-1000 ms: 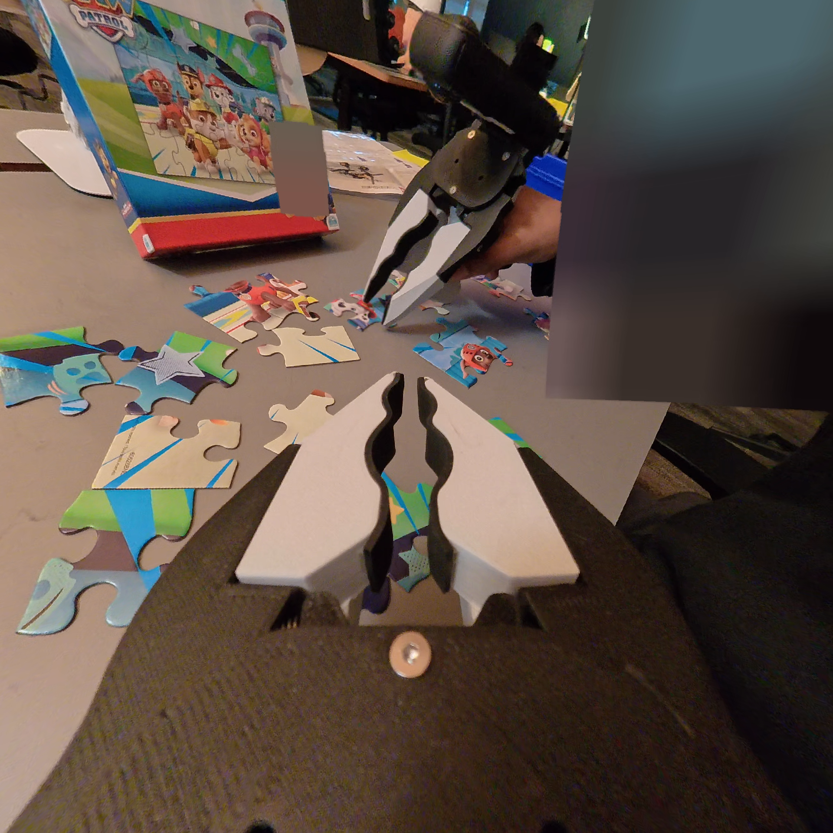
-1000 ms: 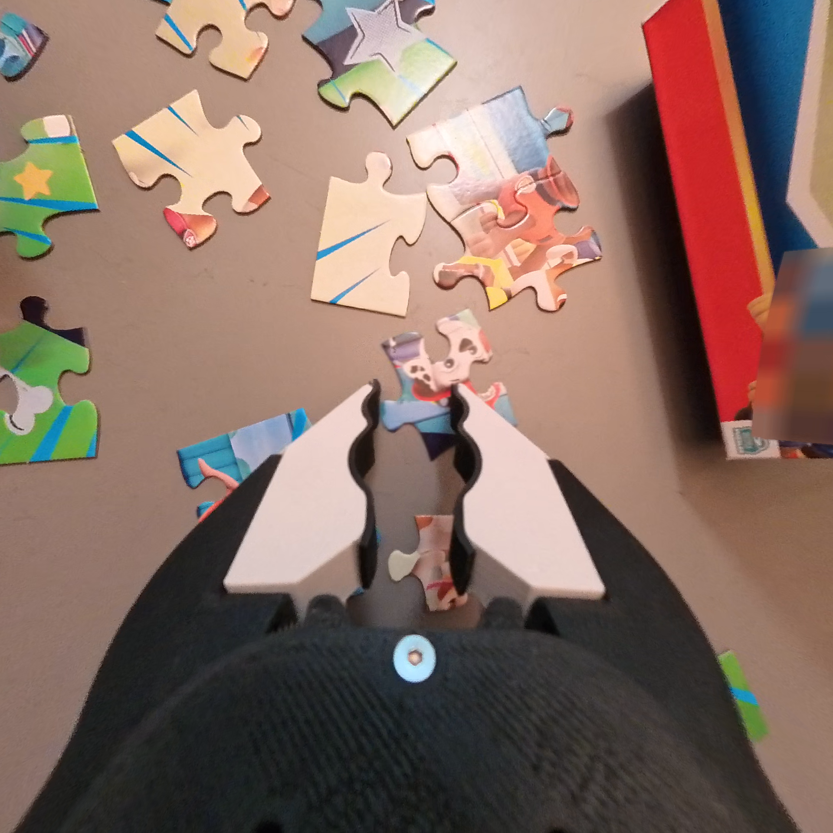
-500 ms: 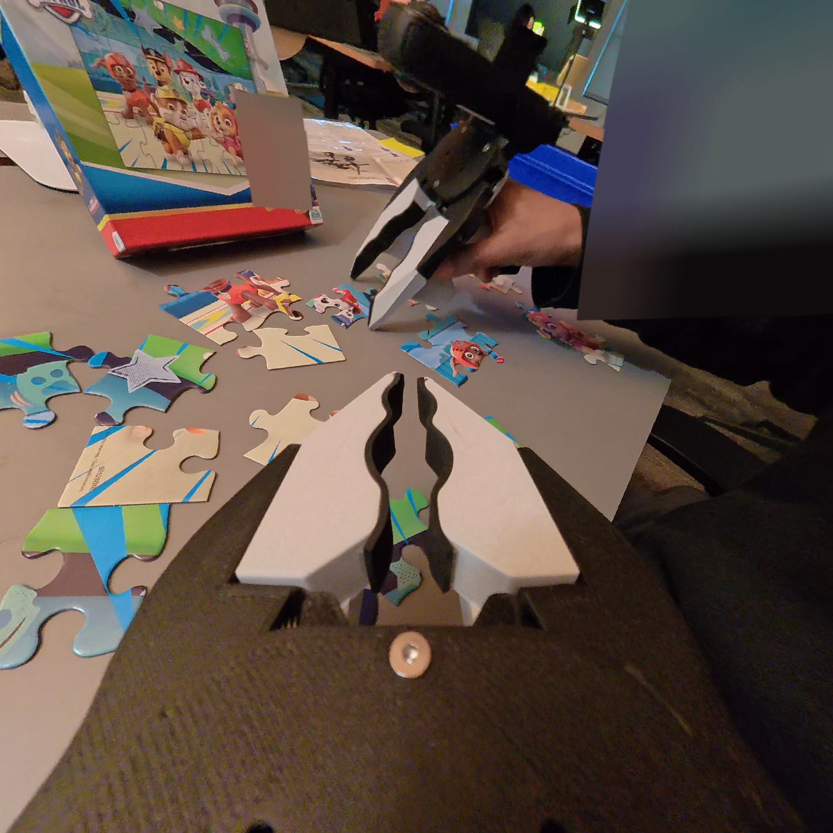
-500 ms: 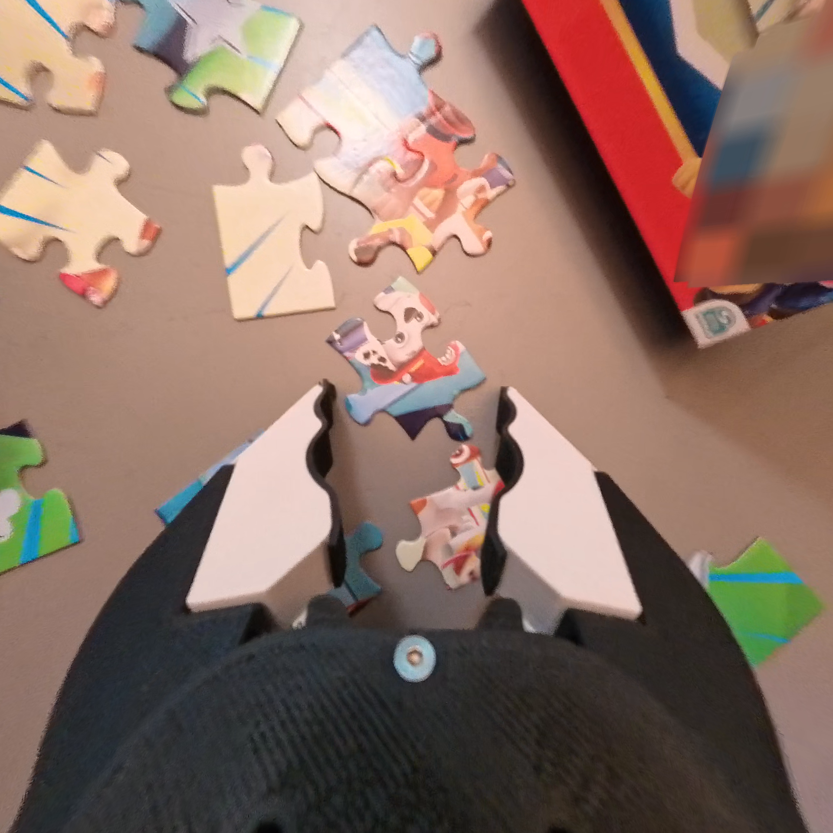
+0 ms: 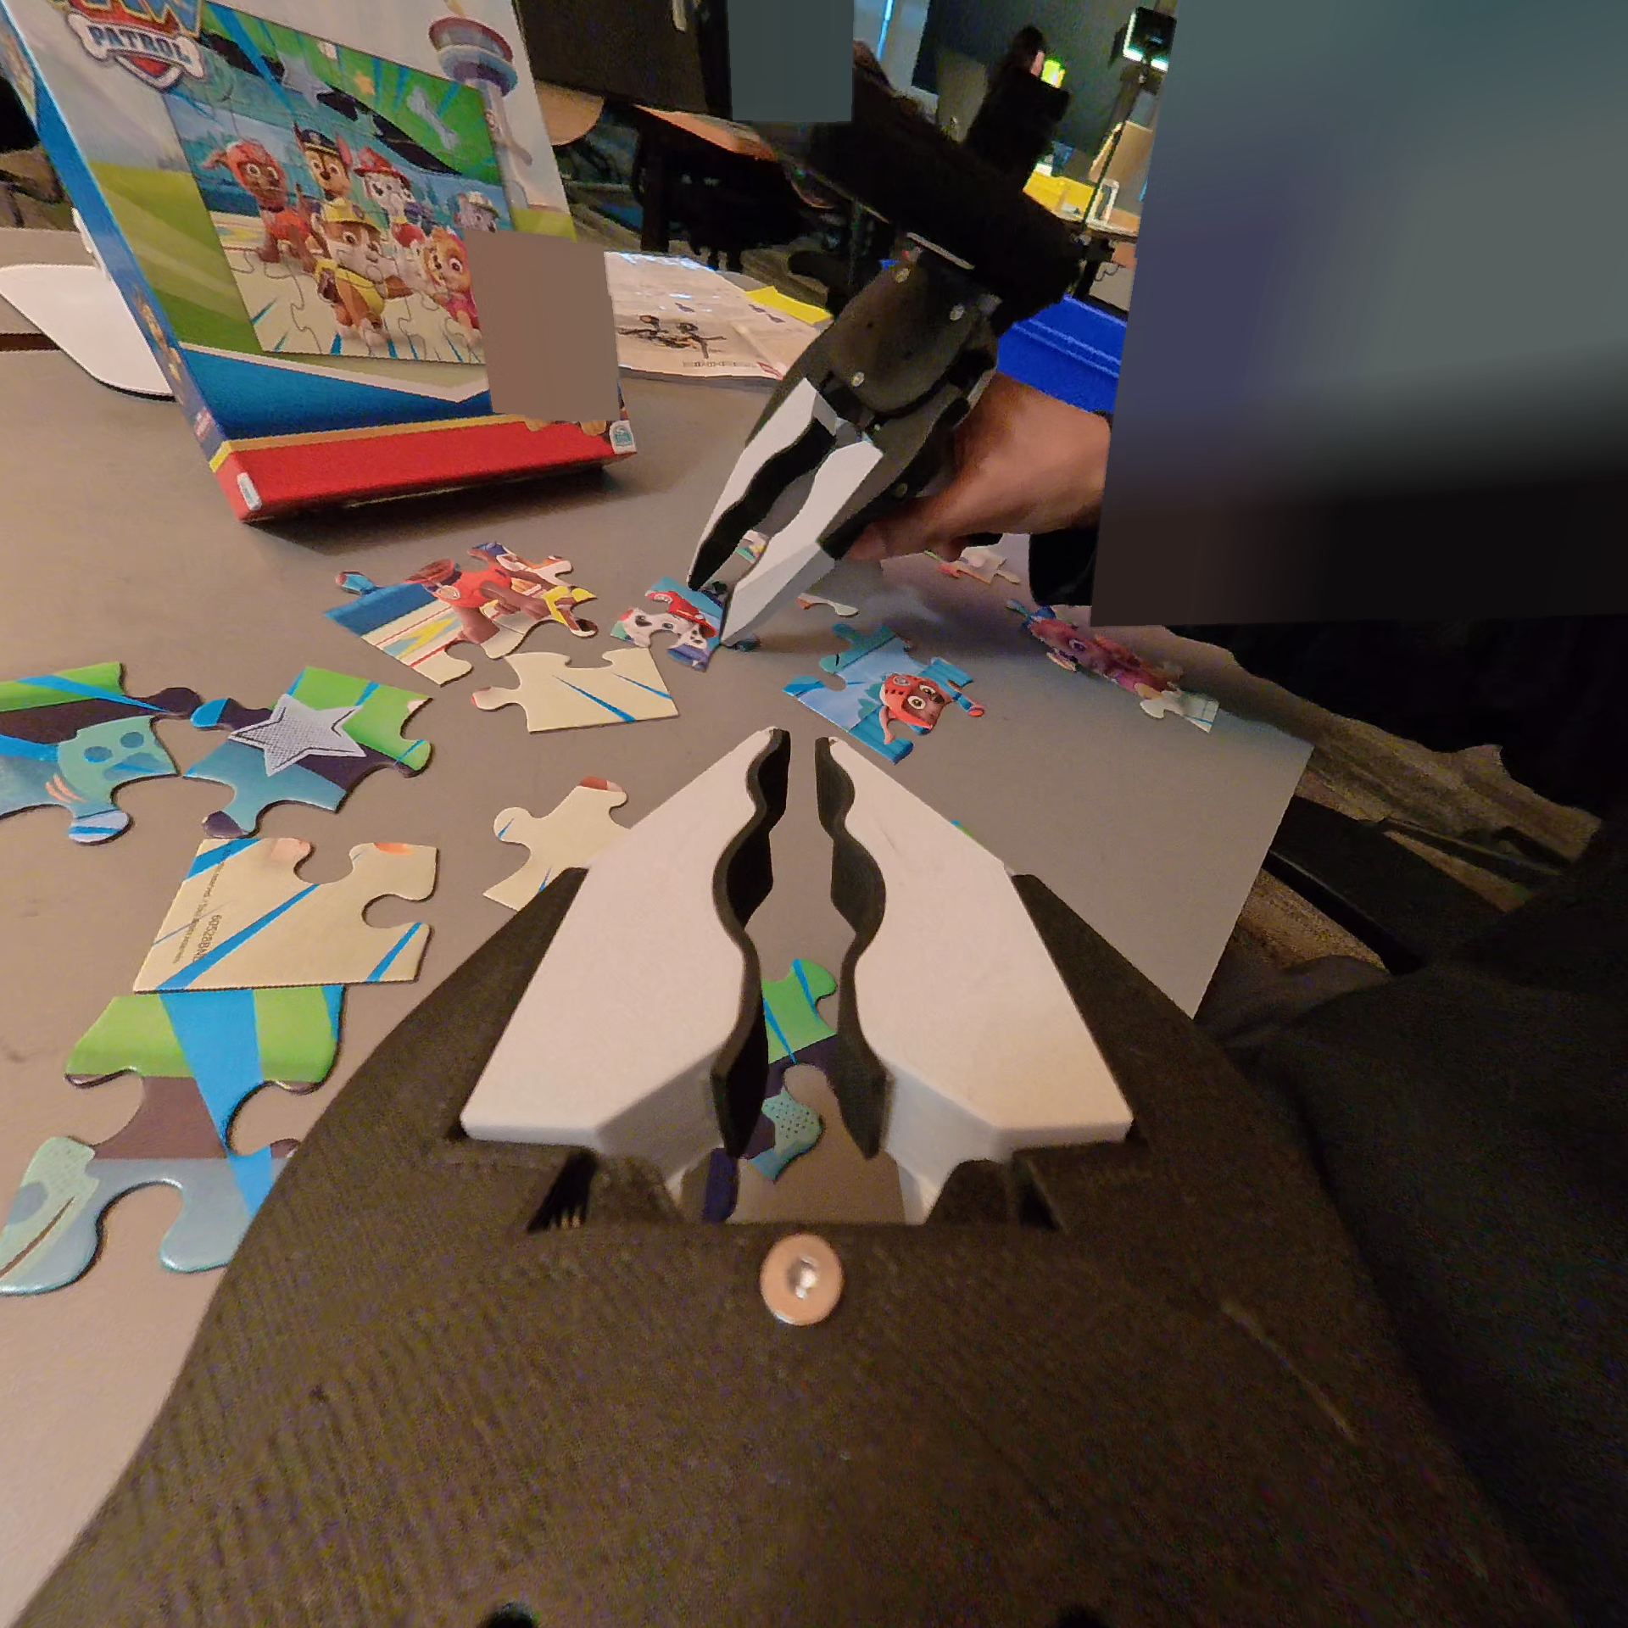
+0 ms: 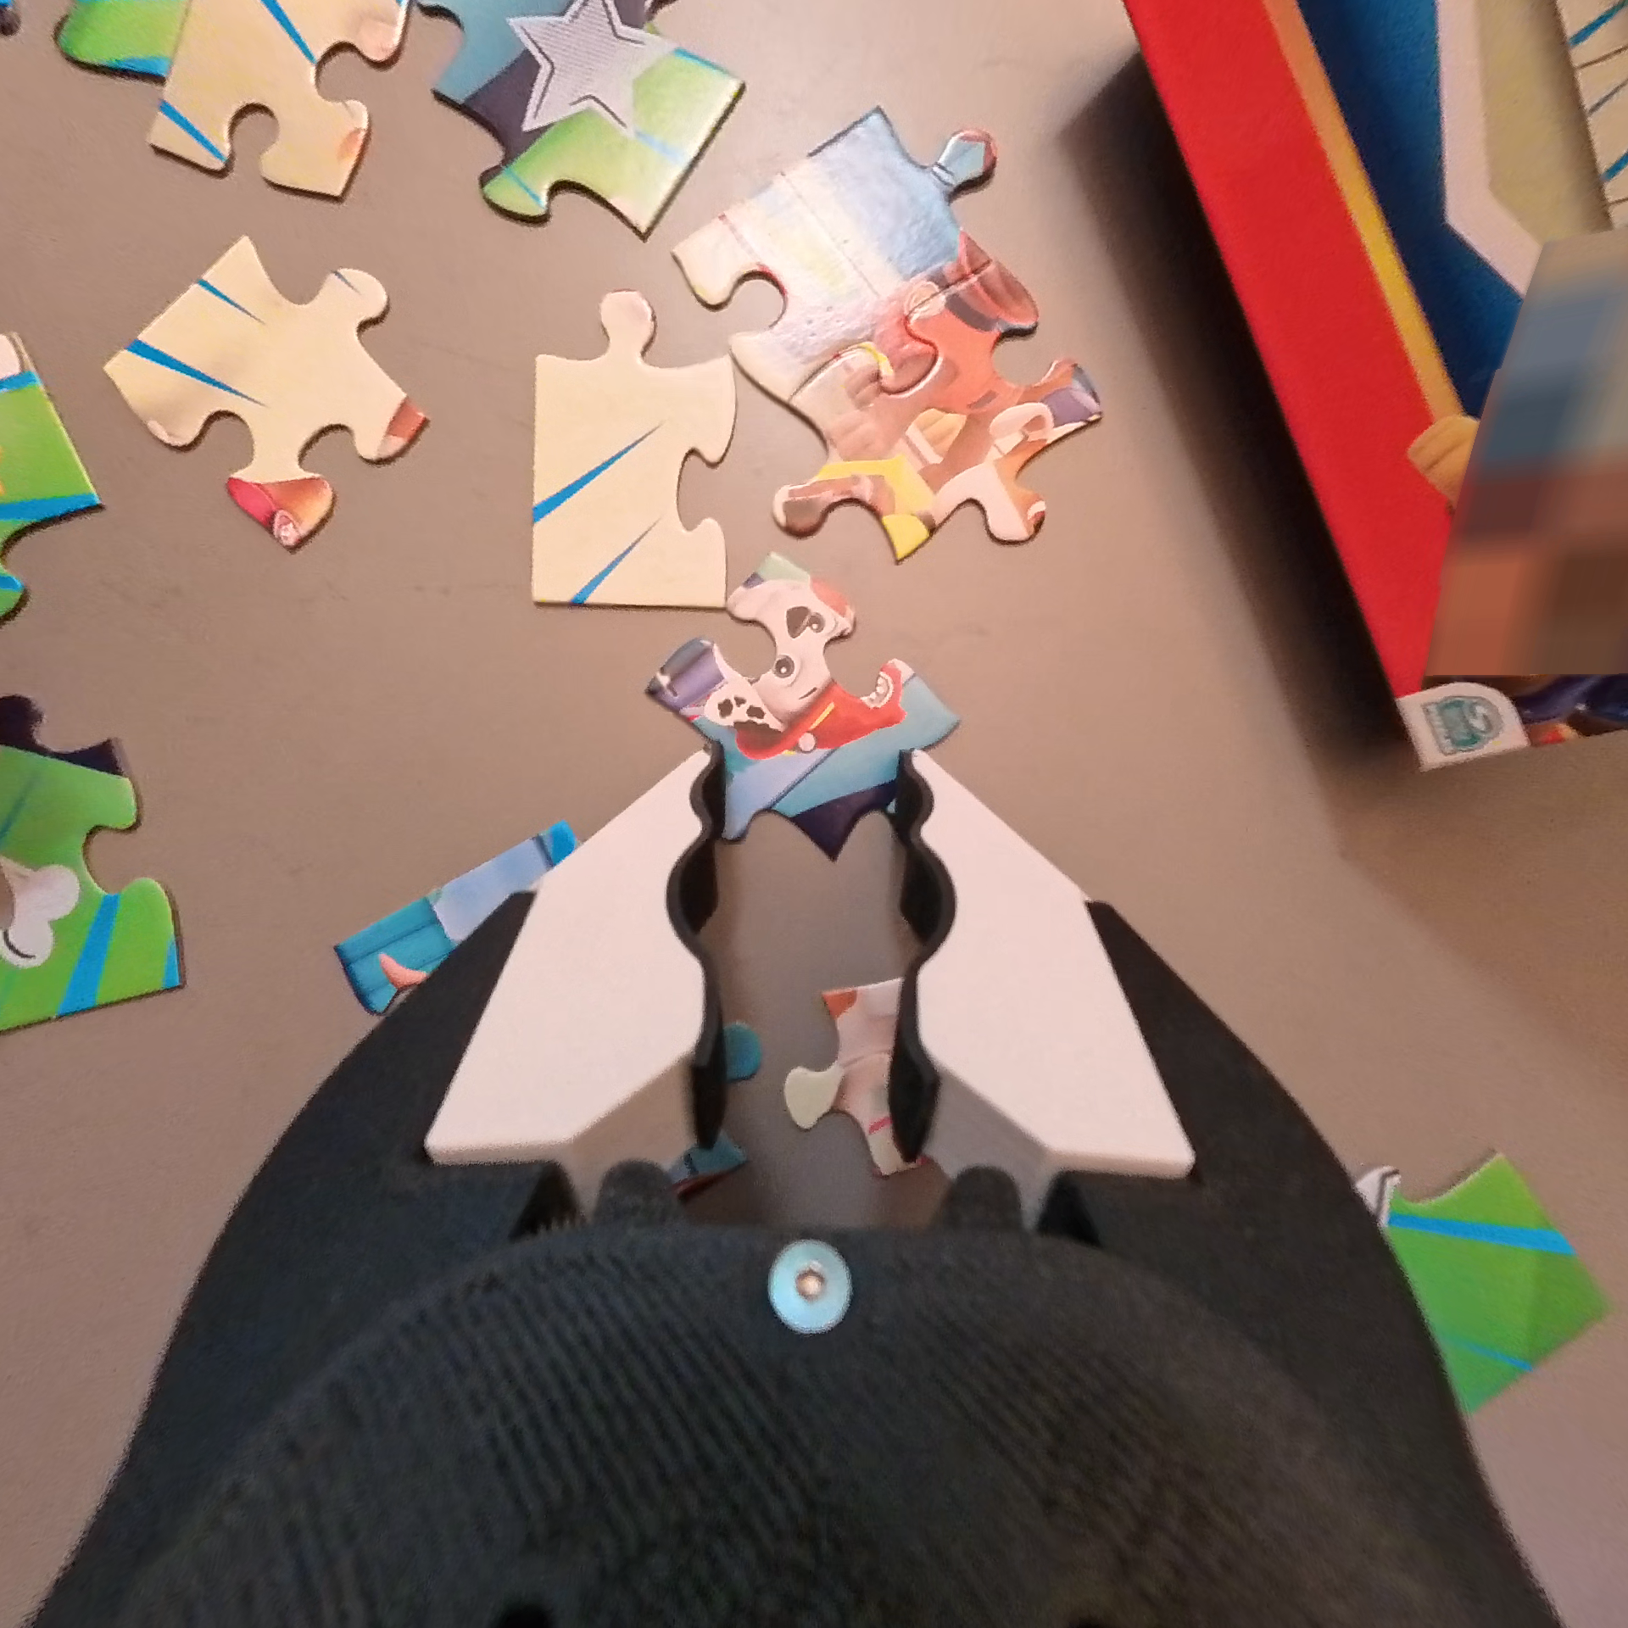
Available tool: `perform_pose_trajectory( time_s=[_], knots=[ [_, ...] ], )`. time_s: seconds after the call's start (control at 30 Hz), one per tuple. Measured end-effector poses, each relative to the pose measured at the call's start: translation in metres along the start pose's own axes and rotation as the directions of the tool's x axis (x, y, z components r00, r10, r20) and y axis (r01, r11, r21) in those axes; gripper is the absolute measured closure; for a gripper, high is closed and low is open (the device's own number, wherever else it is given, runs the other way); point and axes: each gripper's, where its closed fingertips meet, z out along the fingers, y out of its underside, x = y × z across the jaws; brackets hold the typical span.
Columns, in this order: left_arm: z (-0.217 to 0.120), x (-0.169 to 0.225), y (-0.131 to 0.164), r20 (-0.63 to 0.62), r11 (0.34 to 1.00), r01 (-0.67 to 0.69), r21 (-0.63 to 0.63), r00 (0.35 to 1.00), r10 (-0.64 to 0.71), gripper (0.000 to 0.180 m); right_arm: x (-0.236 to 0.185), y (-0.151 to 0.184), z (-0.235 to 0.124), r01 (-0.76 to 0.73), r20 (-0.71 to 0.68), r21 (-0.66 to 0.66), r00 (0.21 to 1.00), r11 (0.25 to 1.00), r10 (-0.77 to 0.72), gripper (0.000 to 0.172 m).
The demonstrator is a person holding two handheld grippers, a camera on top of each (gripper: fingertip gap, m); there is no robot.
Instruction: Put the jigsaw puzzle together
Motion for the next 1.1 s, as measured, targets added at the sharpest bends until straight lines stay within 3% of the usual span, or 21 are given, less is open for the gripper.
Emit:
perform_pose_trajectory(
  time_s=[0.03, 0.07, 0.1, 0.33, 0.4, 0.5, 0.67, 0.8, 1.1],
  knots=[
    [0.0, 0.0, 0.0, 0.0, 1.0, 0.002, 0.001, 1.0, -0.002, 0.176, -0.001, 0.0, -0.001, 0.005, 0.004, 0.007, 1.0, 1.0, -0.005, 0.135],
    [0.0, -0.001, 0.0, 0.0, 1.0, 0.004, 0.001, 1.0, -0.004, 0.176, -0.003, -0.002, -0.002, 0.01, 0.013, 0.019, 1.0, 1.0, -0.01, 0.15],
    [0.0, -0.001, 0.001, 0.0, 1.0, 0.006, 0.0, 1.0, -0.006, 0.176, -0.003, -0.003, -0.004, 0.008, 0.012, 0.029, 1.0, 1.0, -0.008, 0.153],
    [0.002, -0.003, 0.003, -0.002, 1.0, 0.014, -0.004, 1.0, -0.014, 0.176, 0.002, 0.006, -0.004, -0.057, 0.002, -0.037, 0.998, 0.998, 0.057, 0.108],
    [0.002, -0.003, 0.003, -0.005, 1.0, 0.017, -0.005, 1.0, -0.017, 0.176, 0.011, 0.009, -0.002, -0.063, -0.048, -0.052, 0.997, 0.997, 0.06, 0.104],
    [0.002, -0.002, 0.003, -0.008, 1.0, 0.017, -0.006, 1.0, -0.017, 0.176, 0.013, 0.008, -0.002, -0.076, -0.041, -0.051, 0.996, 0.996, 0.074, 0.109],
    [0.001, 0.001, 0.002, -0.008, 1.0, 0.005, -0.003, 1.0, -0.005, 0.176, 0.006, 0.007, -0.002, -0.036, -0.01, -0.155, 0.999, 0.987, 0.034, 0.134],
    [-0.003, 0.003, 0.0, 0.0, 1.0, -0.005, 0.004, 1.0, 0.005, 0.176, 0.006, 0.008, -0.002, -0.009, -0.005, -0.193, 1.0, 0.981, 0.008, 0.134],
    [-0.006, 0.003, -0.002, 0.005, 1.0, -0.009, 0.013, 1.0, 0.009, 0.176, 0.005, 0.007, -0.002, -0.002, -0.003, -0.146, 1.0, 0.989, 0.002, 0.135]
  ],
)
